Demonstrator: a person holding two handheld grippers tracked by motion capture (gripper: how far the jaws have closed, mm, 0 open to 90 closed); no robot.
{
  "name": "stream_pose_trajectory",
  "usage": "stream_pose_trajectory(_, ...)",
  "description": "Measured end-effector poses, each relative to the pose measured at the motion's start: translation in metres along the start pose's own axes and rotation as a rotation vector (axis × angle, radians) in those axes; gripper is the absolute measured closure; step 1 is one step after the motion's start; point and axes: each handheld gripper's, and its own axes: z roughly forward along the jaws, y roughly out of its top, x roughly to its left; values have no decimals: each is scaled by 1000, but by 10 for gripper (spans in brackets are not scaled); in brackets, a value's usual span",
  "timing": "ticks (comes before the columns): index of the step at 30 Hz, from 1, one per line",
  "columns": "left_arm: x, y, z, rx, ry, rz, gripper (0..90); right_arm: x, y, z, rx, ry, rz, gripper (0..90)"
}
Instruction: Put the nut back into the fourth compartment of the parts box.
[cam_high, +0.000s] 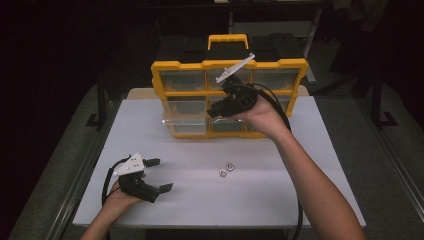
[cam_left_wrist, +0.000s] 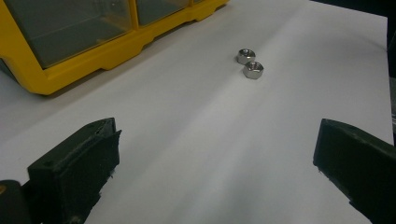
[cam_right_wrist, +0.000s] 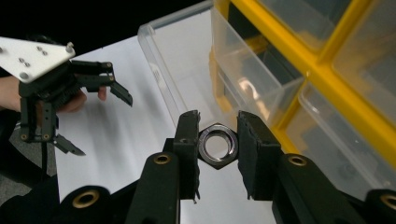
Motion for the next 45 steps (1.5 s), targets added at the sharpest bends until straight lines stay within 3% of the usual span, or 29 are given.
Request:
stream_pose_trajectory(12, 0, 0, 0, 8, -2, 5, 5, 3, 24, 4, -20, 4, -1, 692)
stream_pose_trajectory(16, 0, 0, 0, 9, -4, 10, 5, 3, 28, 9, -17, 7, 3, 691)
stream_pose_trajectory(18, 0, 0, 0, 15, -3, 14, 5, 1, 30, 14, -21, -3, -28, 691)
stream_pose_trajectory(19, 0, 0, 0, 11, -4, 10, 5, 2, 31, 15, -14, 1, -1, 691)
stream_pose_trajectory(21, -1, 0, 0, 8, -3, 7, 5, 0, 32, 20, -18, 1, -20, 691)
stream_pose_trajectory(22, -1, 0, 0, 7, -3, 6, 5, 0, 33, 22, -15, 5, -7, 691)
stream_pose_trajectory(23, -1, 0, 0, 5, -3, 5, 5, -1, 33, 25, -15, 2, -28, 690)
stream_pose_trajectory(26, -2, 0, 0, 5, -4, 2, 5, 2, 35, 32, 5, 16, 2, 690)
stream_pose_trajectory(31, -2, 0, 1, 11, -6, 15, 5, 4, 36, 43, 31, 7, -10, 689)
stream_pose_trajectory(34, -3, -1, 1, 1, -6, -3, 5, 3, 36, 49, 49, 11, -16, 688)
stream_pose_trajectory(42, -4, -1, 0, 0, -6, -5, 5, -1, 36, 63, 74, 4, -30, 683)
stream_pose_trajectory(43, -4, -1, 0, 0, -6, -6, 5, -1, 36, 63, 66, 10, -27, 616)
stream_pose_trajectory(45, -4, -1, 0, 0, -6, -6, 5, -1, 37, 62, 57, 14, -21, 579)
